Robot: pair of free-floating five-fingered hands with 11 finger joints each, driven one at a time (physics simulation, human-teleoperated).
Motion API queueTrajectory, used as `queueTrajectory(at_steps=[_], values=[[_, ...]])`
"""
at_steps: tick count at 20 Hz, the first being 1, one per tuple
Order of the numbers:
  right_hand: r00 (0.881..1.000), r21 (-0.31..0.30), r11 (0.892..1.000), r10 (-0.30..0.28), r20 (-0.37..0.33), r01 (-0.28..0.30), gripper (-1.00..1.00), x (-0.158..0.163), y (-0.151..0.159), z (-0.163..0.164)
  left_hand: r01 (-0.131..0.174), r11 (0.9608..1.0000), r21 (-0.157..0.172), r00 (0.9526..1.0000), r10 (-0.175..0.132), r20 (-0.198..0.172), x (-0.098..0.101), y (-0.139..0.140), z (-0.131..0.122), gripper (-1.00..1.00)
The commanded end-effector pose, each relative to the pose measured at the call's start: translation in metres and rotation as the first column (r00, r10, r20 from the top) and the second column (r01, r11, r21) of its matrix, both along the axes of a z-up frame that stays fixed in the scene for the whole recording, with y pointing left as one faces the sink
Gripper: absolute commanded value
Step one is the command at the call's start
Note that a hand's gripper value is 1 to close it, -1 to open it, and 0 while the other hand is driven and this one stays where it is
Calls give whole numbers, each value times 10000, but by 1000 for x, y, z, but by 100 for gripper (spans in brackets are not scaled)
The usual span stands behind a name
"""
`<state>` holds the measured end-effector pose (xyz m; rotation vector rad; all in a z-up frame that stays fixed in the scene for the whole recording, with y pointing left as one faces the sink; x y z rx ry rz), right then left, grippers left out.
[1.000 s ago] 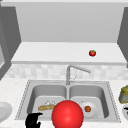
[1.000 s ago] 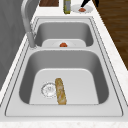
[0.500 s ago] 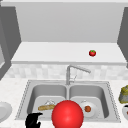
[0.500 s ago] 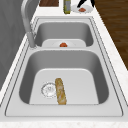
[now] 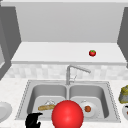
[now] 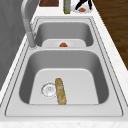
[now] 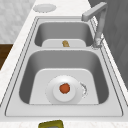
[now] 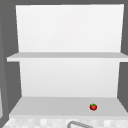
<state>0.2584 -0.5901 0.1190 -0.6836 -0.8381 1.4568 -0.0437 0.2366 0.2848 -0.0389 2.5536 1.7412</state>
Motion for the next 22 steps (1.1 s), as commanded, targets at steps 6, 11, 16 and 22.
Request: queueTrajectory(at_steps=[6,11,16,22], values=[[9965,-15,10000,6,-830,-7,-100,20,-4,-27,0,10000,0,10000,0,0,0,0,0,0],[9911,189,9998,30,-1332,-4,-100,29,-6,-36,0,10000,0,10000,0,0,0,0,0,0],[9951,137,9999,-36,-993,50,100,20,3,-30,0,10000,0,10000,0,0,0,0,0,0],[9920,350,9981,-546,1142,509,100,24,0,-26,0,10000,0,10000,0,0,0,0,0,0]])
